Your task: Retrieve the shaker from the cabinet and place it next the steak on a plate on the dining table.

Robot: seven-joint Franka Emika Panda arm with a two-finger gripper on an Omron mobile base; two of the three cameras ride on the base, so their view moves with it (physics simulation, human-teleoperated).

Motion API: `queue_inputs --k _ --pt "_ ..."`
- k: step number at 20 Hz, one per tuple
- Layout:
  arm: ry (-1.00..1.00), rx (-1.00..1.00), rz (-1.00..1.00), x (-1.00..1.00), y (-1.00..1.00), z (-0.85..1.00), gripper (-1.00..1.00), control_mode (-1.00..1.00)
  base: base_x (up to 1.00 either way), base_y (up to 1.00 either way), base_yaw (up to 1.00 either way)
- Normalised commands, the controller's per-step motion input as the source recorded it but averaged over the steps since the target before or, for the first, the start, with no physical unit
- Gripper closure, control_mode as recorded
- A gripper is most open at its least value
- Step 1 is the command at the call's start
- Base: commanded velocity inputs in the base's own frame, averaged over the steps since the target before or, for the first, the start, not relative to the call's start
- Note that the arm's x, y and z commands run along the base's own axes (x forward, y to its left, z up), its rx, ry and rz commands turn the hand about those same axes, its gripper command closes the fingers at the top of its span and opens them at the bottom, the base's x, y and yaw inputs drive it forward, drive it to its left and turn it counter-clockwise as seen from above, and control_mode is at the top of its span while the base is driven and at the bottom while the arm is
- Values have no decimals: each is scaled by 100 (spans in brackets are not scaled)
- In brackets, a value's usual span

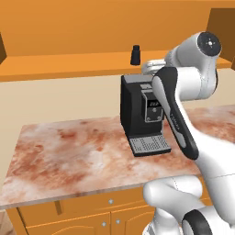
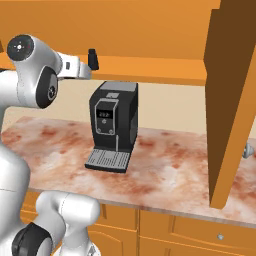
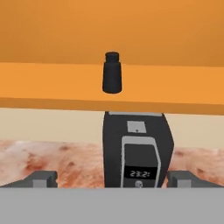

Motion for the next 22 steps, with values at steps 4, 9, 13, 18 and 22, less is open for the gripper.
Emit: queue_inputs --k 4,9,13,18,22 --pt "0 0 0 13 4 8 -100 -100 0 0 0" --pt "-1 0 0 37 0 0 -100 -100 0 0 0" --pt "-3 0 0 40 0 0 -100 -100 0 0 0" --pt "0 0 0 34 0 12 -100 -100 0 0 0" --pt "0 0 0 30 0 20 -100 -100 0 0 0"
